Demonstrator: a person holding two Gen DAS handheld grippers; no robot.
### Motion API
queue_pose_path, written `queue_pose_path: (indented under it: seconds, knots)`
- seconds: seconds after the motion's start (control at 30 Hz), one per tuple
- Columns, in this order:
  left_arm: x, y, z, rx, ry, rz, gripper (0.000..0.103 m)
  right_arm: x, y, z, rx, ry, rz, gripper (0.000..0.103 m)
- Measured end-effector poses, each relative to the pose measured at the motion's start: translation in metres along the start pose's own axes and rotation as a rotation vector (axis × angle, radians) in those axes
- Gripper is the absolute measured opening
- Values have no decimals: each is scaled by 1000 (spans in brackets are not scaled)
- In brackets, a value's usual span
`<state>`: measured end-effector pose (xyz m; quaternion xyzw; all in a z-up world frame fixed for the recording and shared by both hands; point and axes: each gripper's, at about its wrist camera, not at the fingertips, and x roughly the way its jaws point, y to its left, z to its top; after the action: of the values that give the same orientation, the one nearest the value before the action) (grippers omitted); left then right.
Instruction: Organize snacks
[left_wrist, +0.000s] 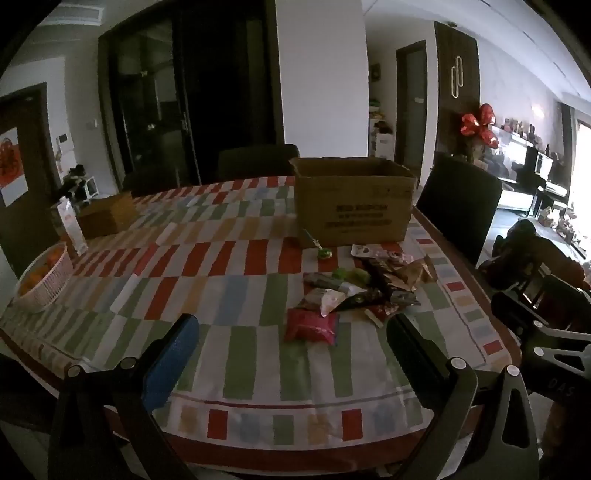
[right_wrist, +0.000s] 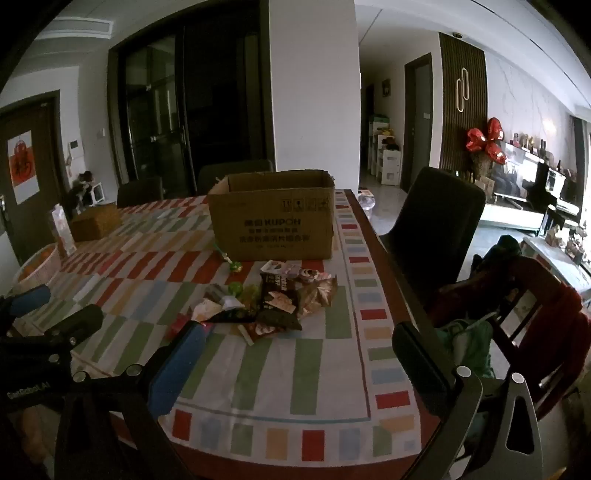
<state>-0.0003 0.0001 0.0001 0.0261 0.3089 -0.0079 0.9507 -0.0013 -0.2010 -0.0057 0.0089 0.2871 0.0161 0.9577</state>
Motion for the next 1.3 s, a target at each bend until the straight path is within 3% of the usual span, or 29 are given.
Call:
queue_pose_path:
  seconds: [1.3]
  knots:
    - [-7,2,0,-4,-7,-3,103,-1,1,0,-5,-5,-1,103]
